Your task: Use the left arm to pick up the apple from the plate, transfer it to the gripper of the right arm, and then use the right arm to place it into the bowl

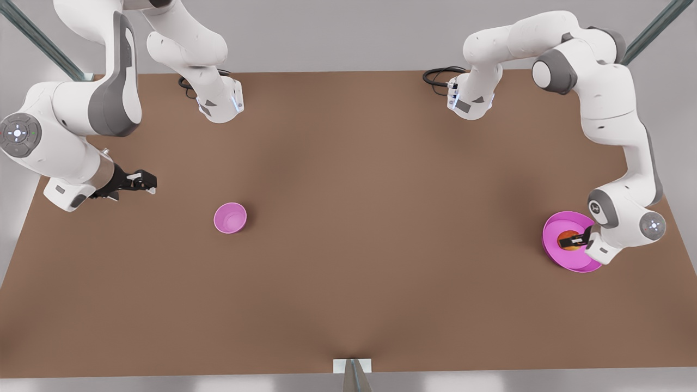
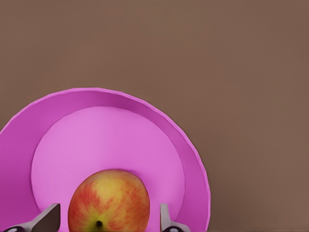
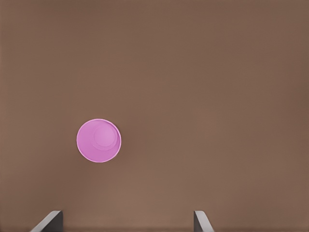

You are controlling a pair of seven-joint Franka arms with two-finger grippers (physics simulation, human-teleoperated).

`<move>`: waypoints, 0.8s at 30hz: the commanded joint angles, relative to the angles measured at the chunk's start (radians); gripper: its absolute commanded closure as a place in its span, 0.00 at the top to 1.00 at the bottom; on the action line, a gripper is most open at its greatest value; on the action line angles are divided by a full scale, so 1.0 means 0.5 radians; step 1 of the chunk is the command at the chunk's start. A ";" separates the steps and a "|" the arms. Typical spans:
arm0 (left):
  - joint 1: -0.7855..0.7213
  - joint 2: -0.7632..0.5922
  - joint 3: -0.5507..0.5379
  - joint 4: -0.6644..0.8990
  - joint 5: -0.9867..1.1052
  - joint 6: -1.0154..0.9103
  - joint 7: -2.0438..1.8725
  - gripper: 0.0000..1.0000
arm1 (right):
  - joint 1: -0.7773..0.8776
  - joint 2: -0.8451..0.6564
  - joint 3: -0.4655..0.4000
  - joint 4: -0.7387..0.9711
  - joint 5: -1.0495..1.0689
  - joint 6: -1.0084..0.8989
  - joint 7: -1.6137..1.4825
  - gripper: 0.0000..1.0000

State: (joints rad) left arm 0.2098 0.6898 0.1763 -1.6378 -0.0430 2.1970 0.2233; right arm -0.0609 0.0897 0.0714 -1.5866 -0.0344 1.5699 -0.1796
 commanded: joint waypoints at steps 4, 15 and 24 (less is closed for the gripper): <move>0.019 0.029 0.000 -0.004 -0.006 0.027 0.188 1.00 | 0.002 0.002 -0.002 0.001 0.001 0.005 -0.012 1.00; 0.031 0.102 0.000 -0.004 -0.009 0.036 0.192 1.00 | 0.002 0.005 0.001 -0.011 -0.002 0.005 -0.012 1.00; 0.034 0.124 0.000 -0.001 -0.012 0.033 0.188 0.86 | 0.005 0.005 -0.002 -0.030 -0.002 0.008 -0.012 1.00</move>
State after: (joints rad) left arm 0.2268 0.7527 0.1763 -1.6388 -0.0496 2.2137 0.2956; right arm -0.0576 0.0929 0.0712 -1.6017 -0.0359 1.5735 -0.1838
